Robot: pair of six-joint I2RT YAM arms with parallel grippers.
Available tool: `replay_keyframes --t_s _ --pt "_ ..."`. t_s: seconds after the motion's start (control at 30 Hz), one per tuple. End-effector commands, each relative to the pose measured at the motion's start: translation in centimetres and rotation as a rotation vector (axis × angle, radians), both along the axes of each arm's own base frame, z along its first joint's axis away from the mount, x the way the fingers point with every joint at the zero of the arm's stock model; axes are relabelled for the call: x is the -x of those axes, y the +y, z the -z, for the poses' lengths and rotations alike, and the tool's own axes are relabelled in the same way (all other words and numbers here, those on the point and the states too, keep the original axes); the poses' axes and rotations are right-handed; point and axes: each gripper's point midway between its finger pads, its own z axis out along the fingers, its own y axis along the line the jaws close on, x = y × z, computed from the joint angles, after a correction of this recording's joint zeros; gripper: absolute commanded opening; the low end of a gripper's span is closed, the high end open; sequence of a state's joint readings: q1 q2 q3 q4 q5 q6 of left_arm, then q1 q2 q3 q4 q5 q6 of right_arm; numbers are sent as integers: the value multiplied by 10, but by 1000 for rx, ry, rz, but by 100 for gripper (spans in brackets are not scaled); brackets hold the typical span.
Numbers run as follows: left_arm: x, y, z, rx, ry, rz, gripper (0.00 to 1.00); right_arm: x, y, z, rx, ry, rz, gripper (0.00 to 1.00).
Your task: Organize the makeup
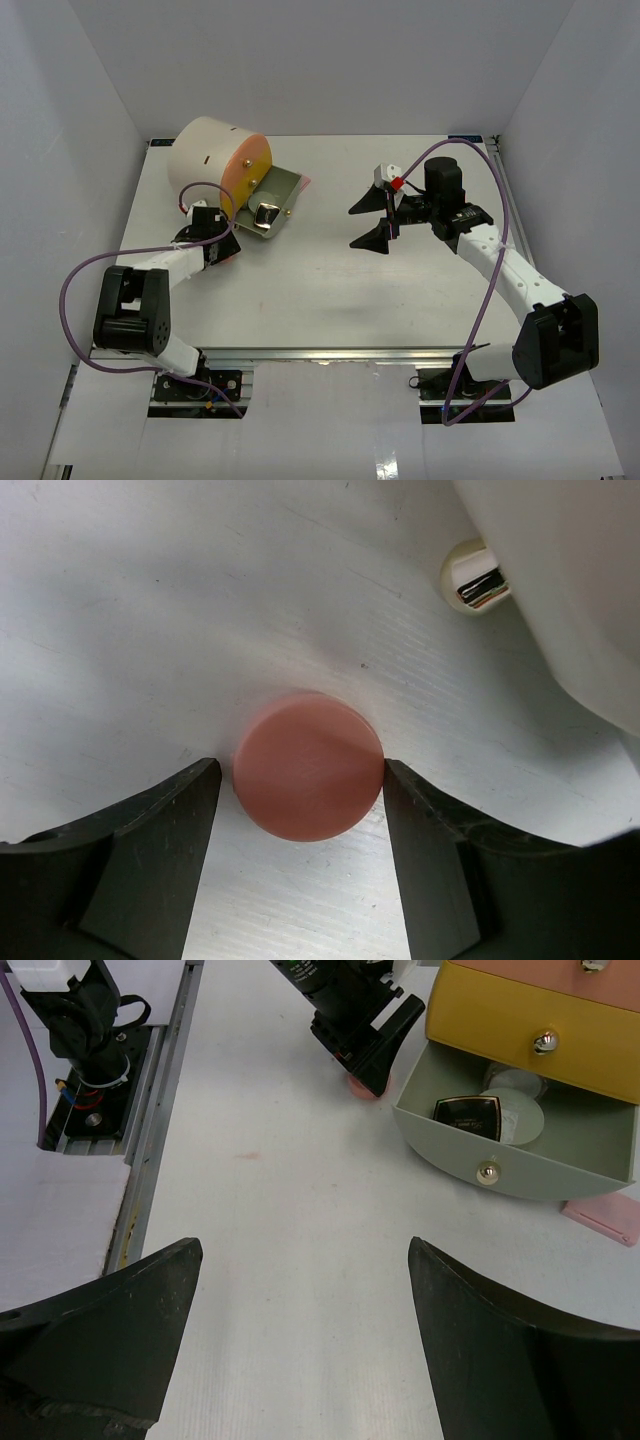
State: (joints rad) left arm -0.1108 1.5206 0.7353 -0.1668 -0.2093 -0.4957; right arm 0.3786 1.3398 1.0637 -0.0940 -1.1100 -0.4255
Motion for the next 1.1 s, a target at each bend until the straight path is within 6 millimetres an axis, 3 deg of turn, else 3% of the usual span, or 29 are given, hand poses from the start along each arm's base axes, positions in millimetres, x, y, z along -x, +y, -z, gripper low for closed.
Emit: replay_keyframes --t_s 0.0,0.1,0.17,0.3,0.5,0.73,0.9,1.07 --pt "4 0 6 -50 46 19 69 0 1 -1 -19 -13 -19 90" --pt "6 1 6 -68 49 18 64 0 0 -2 -20 -12 -19 90" --pt "9 1 4 -70 43 11 53 0 1 -2 -21 -12 -22 90" --pt "15 -3 -10 -37 2 -2 39 1 0 -3 -22 -14 -22 90" --pt "25 -26 -60 28 -148 43 21 1 0 -2 -22 -11 -25 90" --pt "33 -85 -124 49 -328 193 18 -2 0 1 -16 -10 -15 90" --pt "6 -104 -153 -13 -366 269 18 -4 0 4 -10 0 -8 90" --pt "-43 -127 -180 -85 -398 352 20 -6 -1 5 -8 1 2 90"
